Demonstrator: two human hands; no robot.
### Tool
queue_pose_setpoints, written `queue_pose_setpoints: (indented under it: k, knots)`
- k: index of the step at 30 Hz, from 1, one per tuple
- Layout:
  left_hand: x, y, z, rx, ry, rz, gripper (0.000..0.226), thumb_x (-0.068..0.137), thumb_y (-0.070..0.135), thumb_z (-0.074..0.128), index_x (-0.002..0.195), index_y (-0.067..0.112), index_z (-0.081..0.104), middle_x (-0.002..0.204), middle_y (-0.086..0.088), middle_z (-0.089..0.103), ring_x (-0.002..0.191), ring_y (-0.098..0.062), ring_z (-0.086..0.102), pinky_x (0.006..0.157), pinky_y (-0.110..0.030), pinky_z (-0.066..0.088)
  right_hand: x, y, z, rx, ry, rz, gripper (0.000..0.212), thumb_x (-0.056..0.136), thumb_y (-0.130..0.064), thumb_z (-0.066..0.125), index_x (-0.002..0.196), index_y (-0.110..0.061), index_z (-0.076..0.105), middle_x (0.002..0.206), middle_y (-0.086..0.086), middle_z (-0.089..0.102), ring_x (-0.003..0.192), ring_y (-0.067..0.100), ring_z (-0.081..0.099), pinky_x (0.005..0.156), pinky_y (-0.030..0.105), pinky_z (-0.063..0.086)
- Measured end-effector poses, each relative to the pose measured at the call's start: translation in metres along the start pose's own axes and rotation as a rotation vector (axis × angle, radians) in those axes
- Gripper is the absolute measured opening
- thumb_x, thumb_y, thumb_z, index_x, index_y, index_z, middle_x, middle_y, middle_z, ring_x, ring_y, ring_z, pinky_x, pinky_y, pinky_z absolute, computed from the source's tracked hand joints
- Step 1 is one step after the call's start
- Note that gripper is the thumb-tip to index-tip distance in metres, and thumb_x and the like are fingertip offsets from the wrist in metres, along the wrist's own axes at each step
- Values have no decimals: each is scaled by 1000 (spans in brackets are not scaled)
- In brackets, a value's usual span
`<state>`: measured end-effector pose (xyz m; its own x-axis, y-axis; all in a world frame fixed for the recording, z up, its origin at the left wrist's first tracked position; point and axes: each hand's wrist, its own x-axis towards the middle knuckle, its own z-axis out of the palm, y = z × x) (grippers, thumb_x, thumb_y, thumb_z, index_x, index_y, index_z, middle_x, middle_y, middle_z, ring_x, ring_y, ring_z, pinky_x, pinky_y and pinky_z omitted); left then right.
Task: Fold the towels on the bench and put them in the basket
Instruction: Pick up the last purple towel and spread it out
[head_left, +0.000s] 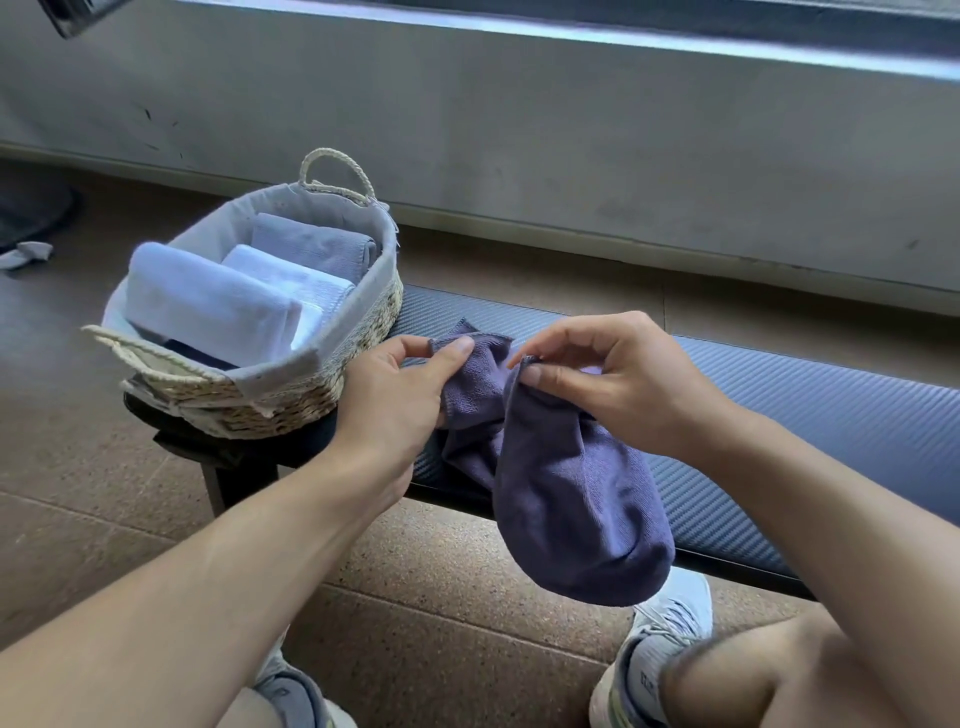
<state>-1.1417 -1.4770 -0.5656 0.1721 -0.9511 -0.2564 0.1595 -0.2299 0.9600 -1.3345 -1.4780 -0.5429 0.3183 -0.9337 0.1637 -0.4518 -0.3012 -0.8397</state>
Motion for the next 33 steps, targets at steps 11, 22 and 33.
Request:
queue_pose_setpoints:
  k: [11,22,33]
  knots:
    - [-17,0,9,28,-253,27,32,100,11,58,75,16,77,79,-12,71,70,-18,68,58,-21,56,0,1,8,14,126,74,9,81,-31,85,79,-32,76,74,-7,74,60,5,59,62,26,49]
    - [-21,-2,11,-45,-351,36,35,104,10,46,91,12,78,90,-9,79,79,-14,75,67,-21,58,0,3,7,-5,137,130,14,76,-31,88,76,-29,74,74,-5,75,64,7,63,67,30,55]
    - [-13,-9,4,192,-307,172,23,79,36,75,94,21,83,92,-9,79,98,-34,74,96,-60,54,-3,-3,3,-68,131,74,14,73,-35,89,77,-28,77,61,-20,66,52,-1,53,54,9,37]
